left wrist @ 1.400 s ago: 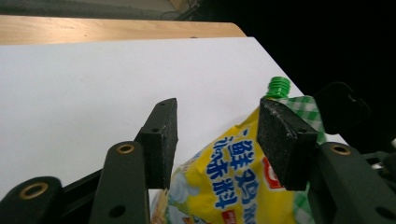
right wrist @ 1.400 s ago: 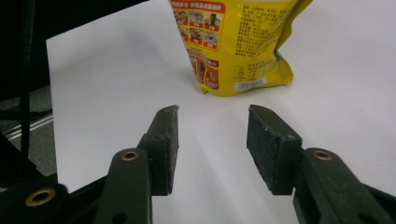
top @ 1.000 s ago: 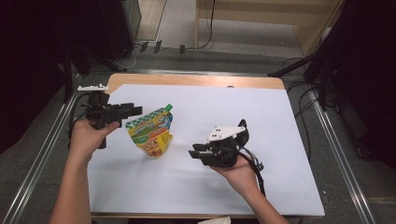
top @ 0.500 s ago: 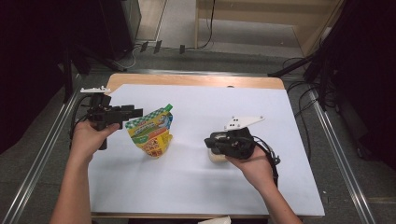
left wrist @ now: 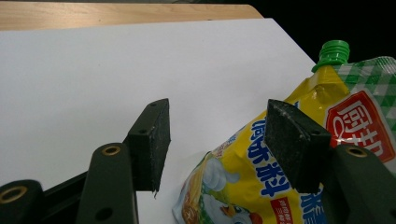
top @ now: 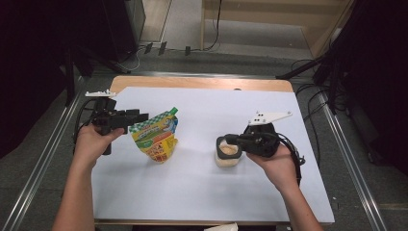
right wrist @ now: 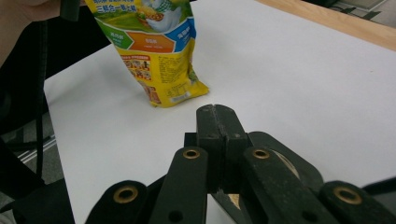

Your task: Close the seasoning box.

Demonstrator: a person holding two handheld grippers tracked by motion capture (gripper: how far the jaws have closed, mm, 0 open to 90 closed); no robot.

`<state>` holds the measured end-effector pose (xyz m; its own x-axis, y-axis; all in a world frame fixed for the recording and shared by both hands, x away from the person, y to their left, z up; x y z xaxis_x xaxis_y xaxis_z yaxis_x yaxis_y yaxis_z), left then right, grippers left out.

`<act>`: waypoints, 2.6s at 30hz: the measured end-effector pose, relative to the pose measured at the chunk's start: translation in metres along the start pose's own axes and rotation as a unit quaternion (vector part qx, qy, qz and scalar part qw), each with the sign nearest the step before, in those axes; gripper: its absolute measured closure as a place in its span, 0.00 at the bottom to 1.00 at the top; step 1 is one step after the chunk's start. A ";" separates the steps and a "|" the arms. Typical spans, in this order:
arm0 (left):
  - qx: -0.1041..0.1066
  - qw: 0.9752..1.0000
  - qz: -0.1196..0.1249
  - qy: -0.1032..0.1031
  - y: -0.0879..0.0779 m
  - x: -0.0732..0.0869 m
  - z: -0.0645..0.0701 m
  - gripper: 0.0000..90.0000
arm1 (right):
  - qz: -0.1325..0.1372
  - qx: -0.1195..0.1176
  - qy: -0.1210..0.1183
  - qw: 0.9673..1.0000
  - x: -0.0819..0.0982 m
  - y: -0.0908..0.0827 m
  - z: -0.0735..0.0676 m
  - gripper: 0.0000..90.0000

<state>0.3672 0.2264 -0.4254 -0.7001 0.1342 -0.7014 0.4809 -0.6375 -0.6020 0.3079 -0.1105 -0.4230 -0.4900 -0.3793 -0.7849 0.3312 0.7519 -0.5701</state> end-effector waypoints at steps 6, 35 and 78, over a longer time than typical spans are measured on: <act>0.002 1.000 -0.003 -0.001 0.002 0.001 0.000 0.46 | 0.006 0.010 0.007 1.000 -0.002 -0.015 0.010 1.00; 0.012 1.000 -0.003 -0.009 0.001 0.002 -0.002 0.45 | 0.031 0.073 0.058 0.995 0.012 -0.065 0.064 1.00; 0.023 1.000 -0.012 -0.008 0.003 0.004 0.000 0.44 | 0.003 0.048 0.063 0.997 0.027 -0.017 0.055 1.00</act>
<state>0.3659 0.2248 -0.4296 -0.7193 0.1379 -0.6808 0.4391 -0.6692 -0.5995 0.3336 -0.1630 -0.4480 -0.5836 -0.2993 -0.7549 0.4069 0.6967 -0.5908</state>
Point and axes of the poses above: each handheld gripper's, and its own axes: y roughly forward along the jaws, x roughly out of its underside, z roughly to its right, the point moved 7 cm from there along y, roughly forward along the jaws, and after that the axes turned 3 degrees about -z, right-handed, at the moved point
